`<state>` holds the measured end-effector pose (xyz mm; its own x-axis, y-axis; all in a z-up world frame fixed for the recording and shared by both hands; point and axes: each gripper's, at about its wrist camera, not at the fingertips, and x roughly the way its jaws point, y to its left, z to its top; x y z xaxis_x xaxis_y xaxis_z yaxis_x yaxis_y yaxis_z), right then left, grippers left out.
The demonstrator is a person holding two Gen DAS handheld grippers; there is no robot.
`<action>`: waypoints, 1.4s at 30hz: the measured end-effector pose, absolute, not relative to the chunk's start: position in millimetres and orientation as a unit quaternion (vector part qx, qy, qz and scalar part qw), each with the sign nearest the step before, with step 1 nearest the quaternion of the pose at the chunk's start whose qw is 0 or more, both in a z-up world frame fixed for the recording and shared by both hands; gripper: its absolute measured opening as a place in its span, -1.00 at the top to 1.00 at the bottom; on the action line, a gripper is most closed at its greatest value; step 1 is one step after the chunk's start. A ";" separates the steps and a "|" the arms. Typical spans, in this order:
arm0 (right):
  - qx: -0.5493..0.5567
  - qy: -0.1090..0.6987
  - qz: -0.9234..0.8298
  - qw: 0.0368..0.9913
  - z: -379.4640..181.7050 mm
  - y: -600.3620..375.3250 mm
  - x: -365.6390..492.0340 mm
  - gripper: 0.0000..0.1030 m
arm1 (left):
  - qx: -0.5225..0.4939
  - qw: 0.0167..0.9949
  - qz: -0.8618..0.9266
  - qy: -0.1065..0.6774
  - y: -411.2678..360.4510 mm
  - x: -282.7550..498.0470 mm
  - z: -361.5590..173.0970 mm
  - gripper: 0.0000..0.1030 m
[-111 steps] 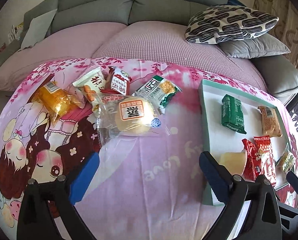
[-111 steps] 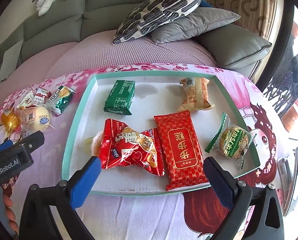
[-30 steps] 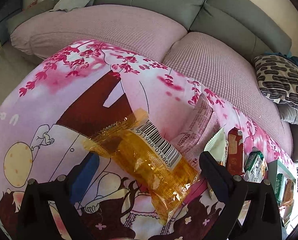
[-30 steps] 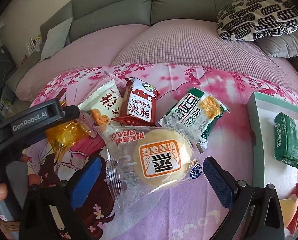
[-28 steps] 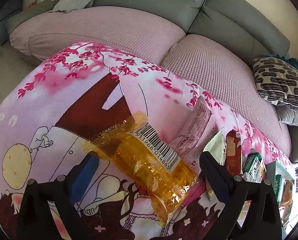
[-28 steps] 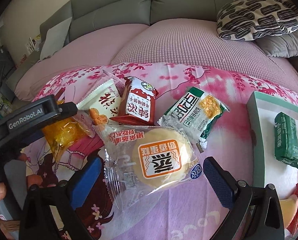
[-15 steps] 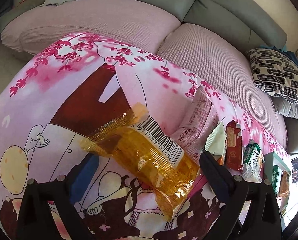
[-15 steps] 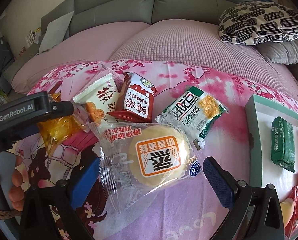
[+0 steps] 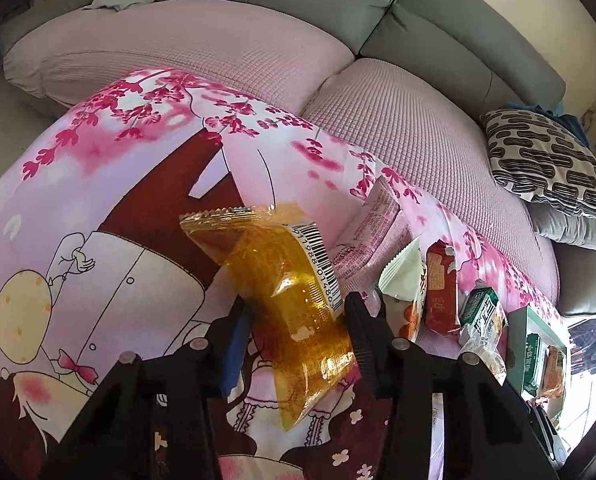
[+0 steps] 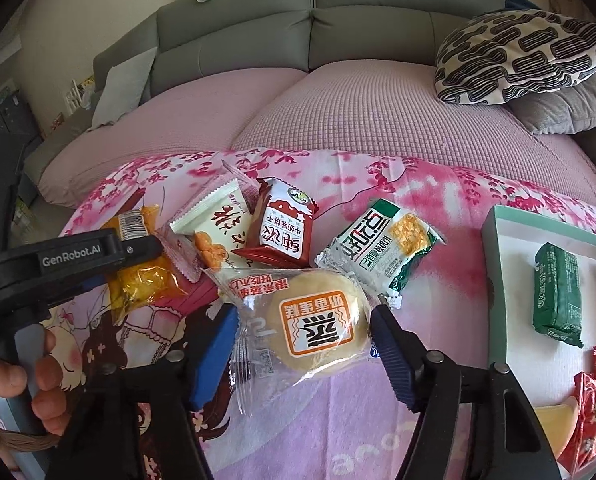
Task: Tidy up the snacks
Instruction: 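Grasp the orange packet with the left gripper while the right gripper grasps the bun packet, then carry the orange packet and bun packet over the tray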
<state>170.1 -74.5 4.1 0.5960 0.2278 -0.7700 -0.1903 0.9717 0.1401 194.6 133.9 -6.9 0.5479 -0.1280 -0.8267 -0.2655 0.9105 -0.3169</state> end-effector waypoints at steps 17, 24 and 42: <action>0.073 0.384 0.131 0.911 32.2 -113.0 146.2 -0.20 | -0.226 0.887 0.028 0.402 104.5 161.3 29.8 0.13; 0.099 0.339 0.098 0.931 54.5 -151.9 142.8 -0.20 | -0.213 0.907 -0.020 0.362 59.2 167.9 54.4 0.13; 0.170 0.290 -0.115 0.935 69.0 -295.1 123.4 -0.20 | -0.176 0.904 -0.165 0.354 -81.7 196.6 59.6 0.13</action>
<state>123.4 -295.1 69.0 0.8050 -0.1156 -0.5819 0.3132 0.9158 0.2514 196.6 -81.7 59.6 0.6945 -0.4221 -0.5827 0.1728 0.8840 -0.4343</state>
